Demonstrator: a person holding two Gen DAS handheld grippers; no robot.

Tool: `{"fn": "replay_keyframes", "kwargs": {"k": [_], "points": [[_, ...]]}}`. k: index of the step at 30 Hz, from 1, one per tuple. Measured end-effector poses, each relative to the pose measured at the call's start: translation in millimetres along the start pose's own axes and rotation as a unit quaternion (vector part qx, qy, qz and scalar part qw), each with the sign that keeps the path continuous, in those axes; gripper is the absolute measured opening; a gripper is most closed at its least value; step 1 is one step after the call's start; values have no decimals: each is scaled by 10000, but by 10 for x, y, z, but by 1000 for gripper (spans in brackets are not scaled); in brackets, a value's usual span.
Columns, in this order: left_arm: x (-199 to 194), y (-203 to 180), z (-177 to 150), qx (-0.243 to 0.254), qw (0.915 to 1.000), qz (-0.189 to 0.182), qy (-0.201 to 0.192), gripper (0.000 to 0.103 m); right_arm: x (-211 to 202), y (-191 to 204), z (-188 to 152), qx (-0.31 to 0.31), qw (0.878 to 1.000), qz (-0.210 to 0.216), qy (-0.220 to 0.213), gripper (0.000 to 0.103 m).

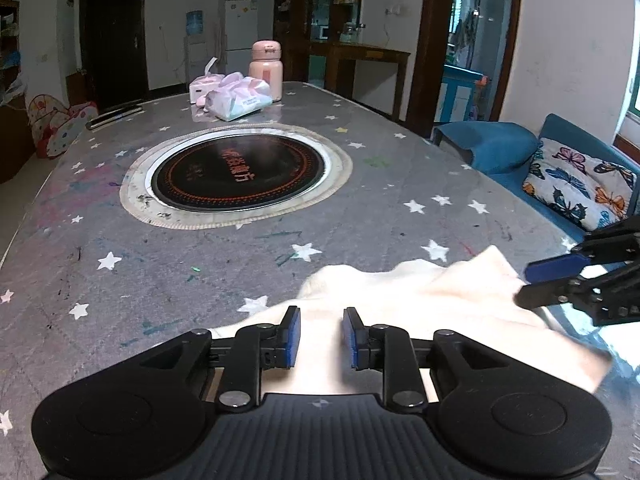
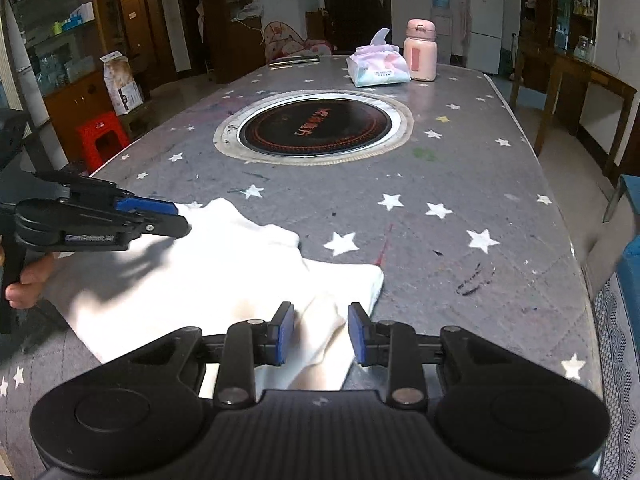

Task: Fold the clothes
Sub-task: 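Release the hem with both grippers and smooth the folded sweatshirt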

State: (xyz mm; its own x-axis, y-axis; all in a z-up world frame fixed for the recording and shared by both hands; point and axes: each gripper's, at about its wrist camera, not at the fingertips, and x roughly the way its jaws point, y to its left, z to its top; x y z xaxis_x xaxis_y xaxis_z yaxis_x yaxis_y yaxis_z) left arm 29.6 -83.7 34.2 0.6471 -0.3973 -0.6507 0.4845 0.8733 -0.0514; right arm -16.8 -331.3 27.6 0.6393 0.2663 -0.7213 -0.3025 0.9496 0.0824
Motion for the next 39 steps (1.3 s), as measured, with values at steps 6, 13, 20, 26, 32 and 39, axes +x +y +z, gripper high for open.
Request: {"fn": "replay_keyframes", "kwargs": {"k": [6,13,20,26,32,39], "points": [[-138,-51,-90,104,9999,-13,-22,29,94,-8,-3,17,10000,52,5,29],[-143,-14,-200,94,9999,26,39,31,118,62,-4,-147,9995,-265,-112,7],[-129,14,-236,74,10000,37,28,36,192,-34,4,8,9995,-314,-43,10],[-127,7,-233,58,10000,52,26,37,59,18,136,-69,9995,-212,-238,11],[-127,15,-227,28,10000,73,32,41,208,182,267,-163,9994,214,-233,11],[-200,149,-234,-92,9999,113,-29,42,497,205,300,-117,9998,174,-64,10]]}}
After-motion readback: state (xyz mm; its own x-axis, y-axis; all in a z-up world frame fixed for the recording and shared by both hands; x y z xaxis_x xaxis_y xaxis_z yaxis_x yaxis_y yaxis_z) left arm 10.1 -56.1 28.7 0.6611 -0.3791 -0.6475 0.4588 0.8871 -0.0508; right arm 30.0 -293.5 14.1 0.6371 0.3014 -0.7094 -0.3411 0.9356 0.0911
